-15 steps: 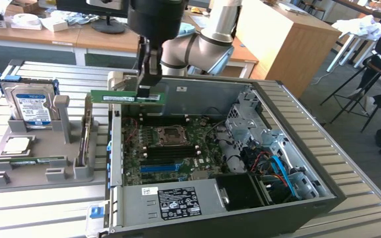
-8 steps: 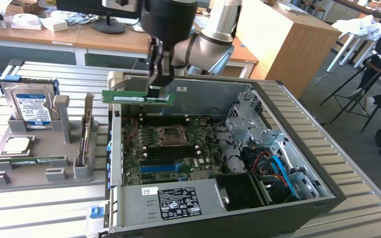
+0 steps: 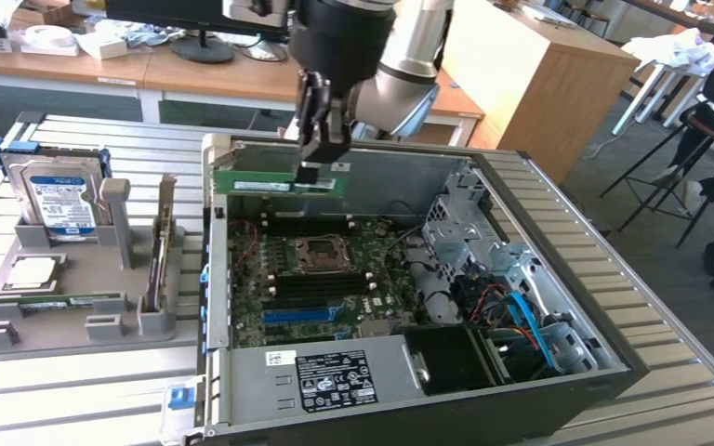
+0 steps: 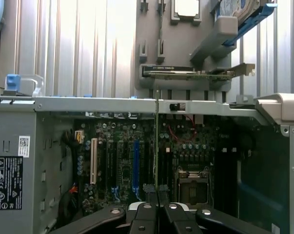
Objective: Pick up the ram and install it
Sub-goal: 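Pick up the ram and move it above insertion slot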
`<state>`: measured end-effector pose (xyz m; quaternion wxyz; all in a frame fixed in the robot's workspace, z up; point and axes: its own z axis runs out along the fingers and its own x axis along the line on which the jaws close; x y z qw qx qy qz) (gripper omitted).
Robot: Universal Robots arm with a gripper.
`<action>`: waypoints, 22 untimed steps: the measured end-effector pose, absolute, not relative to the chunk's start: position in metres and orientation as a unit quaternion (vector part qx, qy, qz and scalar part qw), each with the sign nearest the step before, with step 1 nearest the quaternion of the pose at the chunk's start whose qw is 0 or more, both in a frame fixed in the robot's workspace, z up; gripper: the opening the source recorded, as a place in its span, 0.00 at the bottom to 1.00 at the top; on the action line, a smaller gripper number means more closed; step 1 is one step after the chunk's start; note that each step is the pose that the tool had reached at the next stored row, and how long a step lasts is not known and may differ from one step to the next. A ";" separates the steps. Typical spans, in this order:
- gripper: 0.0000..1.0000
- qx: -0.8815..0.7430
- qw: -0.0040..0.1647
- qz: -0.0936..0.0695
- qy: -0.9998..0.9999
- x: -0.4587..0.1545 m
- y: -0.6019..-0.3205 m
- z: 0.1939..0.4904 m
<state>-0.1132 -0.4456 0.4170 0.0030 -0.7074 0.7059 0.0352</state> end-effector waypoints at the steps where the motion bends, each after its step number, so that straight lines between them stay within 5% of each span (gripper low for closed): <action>1: 0.12 -0.707 0.003 0.035 0.706 -0.111 -0.446 0.417; 22: 0.12 -0.707 0.003 0.035 0.706 -0.054 -0.446 0.417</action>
